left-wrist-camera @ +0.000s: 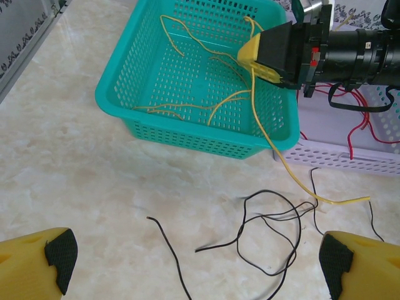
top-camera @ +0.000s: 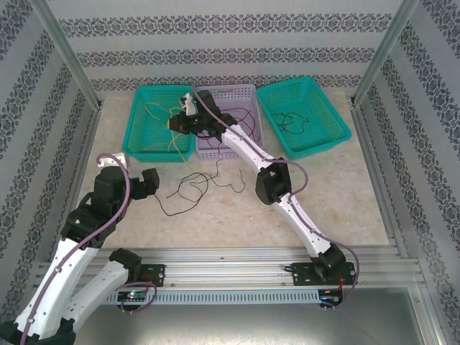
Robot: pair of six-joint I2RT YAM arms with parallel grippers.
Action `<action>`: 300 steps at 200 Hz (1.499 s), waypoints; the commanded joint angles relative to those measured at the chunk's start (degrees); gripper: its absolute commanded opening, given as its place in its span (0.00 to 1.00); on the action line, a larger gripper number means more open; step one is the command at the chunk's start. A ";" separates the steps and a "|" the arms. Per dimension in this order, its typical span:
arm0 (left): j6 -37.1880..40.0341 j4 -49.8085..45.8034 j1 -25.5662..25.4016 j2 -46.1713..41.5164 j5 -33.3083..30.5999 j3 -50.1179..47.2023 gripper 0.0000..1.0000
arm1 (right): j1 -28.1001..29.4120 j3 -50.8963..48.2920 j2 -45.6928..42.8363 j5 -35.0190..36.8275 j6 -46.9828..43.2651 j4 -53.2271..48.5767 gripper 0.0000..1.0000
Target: Untangle the cables
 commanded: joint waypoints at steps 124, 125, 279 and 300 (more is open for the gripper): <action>1.57 -1.31 2.74 2.59 1.61 0.05 1.00 | 1.90 1.54 -8.89 3.72 -13.12 -13.05 0.87; 1.56 -1.34 2.76 2.60 1.62 0.07 1.00 | 1.89 1.49 -9.00 3.83 -13.27 -13.15 0.87; -6.07 0.10 2.74 9.91 12.77 -2.61 0.99 | 5.06 -67.79 -66.31 29.68 -36.19 -5.26 0.88; -9.49 4.10 2.62 12.03 16.34 -6.35 0.98 | 5.13 -79.89 -71.27 29.80 -34.67 -1.64 0.88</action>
